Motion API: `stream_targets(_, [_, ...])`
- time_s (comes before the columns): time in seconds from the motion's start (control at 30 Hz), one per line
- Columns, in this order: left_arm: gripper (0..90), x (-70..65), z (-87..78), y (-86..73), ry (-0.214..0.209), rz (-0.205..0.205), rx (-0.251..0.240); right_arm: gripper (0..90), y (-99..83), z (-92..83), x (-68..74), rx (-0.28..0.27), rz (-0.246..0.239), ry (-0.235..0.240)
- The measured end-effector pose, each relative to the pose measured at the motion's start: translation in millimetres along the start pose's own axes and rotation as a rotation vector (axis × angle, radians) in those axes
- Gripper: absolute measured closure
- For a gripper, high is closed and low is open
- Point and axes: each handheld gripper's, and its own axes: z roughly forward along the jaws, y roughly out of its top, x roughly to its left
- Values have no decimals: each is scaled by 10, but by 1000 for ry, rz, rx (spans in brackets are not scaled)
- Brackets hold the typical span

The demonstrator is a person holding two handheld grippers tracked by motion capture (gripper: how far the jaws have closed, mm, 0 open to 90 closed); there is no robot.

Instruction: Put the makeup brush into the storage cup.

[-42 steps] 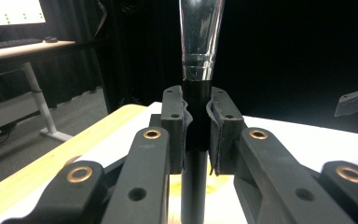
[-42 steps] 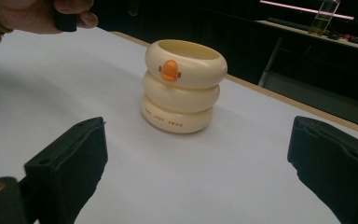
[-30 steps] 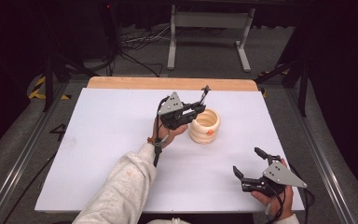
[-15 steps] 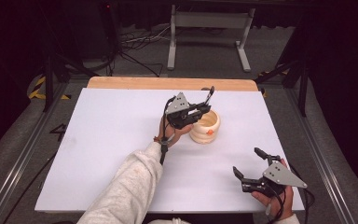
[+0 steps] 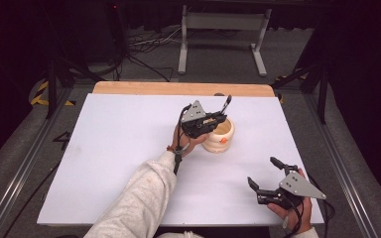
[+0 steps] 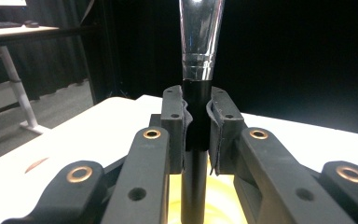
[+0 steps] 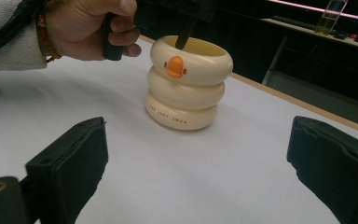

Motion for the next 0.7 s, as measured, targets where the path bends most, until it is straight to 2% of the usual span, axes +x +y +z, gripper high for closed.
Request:
stream_targets(0.4, [789,-1,32,-123,-5,-11,19,60,-2,3,5,2,-4,5])
stream_targets(0.7, [789,-54,-22,-193,-8,-8,31,61,-2,12,12,9,-9,6])
